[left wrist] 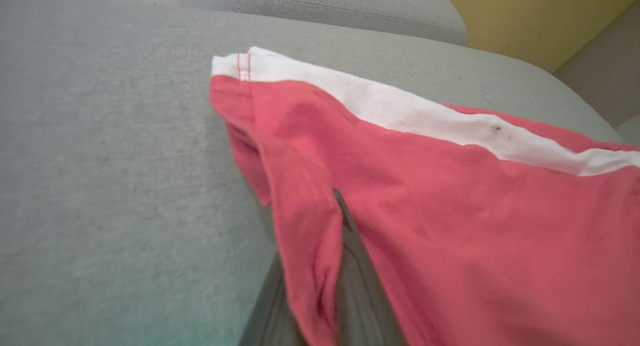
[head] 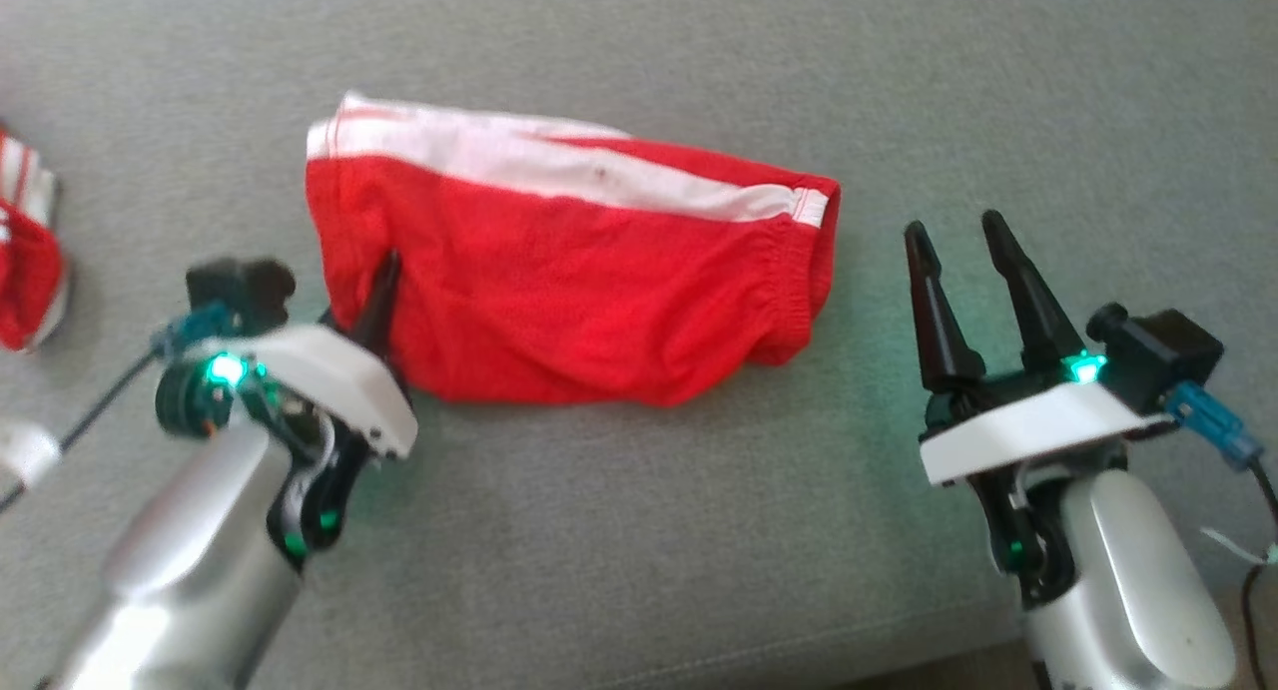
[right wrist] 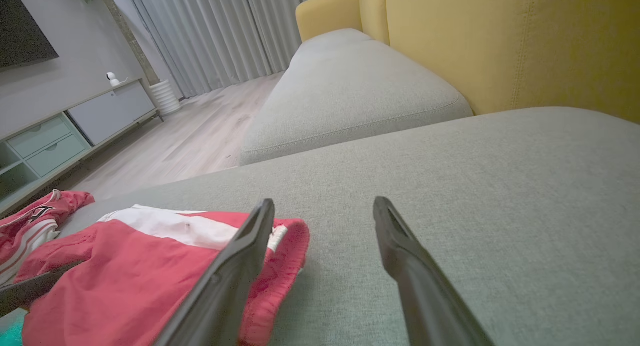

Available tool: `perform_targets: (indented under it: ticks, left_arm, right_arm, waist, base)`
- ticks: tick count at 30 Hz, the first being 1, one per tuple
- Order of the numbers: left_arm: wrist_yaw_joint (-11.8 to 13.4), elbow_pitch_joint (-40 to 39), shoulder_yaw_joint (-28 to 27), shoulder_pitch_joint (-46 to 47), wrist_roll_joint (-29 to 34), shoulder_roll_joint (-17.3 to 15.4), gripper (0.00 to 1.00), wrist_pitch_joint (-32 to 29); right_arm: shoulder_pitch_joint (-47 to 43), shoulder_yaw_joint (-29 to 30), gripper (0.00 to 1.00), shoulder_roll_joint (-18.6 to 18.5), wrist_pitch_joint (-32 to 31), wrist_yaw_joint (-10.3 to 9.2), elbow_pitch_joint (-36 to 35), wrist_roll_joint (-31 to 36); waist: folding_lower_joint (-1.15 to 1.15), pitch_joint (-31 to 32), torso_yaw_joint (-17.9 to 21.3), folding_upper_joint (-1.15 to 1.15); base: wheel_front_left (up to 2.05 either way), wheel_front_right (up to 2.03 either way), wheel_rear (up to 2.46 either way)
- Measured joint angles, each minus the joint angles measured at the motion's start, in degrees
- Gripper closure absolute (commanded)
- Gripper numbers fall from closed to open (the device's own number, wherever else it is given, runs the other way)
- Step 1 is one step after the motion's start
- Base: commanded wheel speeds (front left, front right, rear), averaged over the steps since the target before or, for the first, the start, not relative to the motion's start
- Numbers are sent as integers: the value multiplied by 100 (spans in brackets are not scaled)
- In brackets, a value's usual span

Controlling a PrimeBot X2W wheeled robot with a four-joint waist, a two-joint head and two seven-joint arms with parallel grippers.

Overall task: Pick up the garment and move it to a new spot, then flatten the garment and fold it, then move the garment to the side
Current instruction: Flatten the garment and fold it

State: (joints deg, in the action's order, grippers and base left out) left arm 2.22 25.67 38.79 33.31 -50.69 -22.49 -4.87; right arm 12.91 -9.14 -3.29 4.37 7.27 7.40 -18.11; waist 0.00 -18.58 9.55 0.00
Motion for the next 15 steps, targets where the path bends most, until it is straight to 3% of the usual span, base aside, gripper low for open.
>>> perform_targets:
  ticks: [8, 15]
  left_arm:
    - [676, -1276, -145, -1323, -186, -227, 100, 230]
    - [891, -1570, -147, -1903, -338, -169, 100, 383]
  right_arm:
    - [-321, 378, 0, 16, -77, 0, 26, 148]
    - [-335, 464, 0, 21, -204, 0, 9, 257]
  waist:
    - [-1, 316, -407, 0]
    - [-1, 549, -579, 0]
  base:
    - [0, 0, 0]
    - [0, 0, 0]
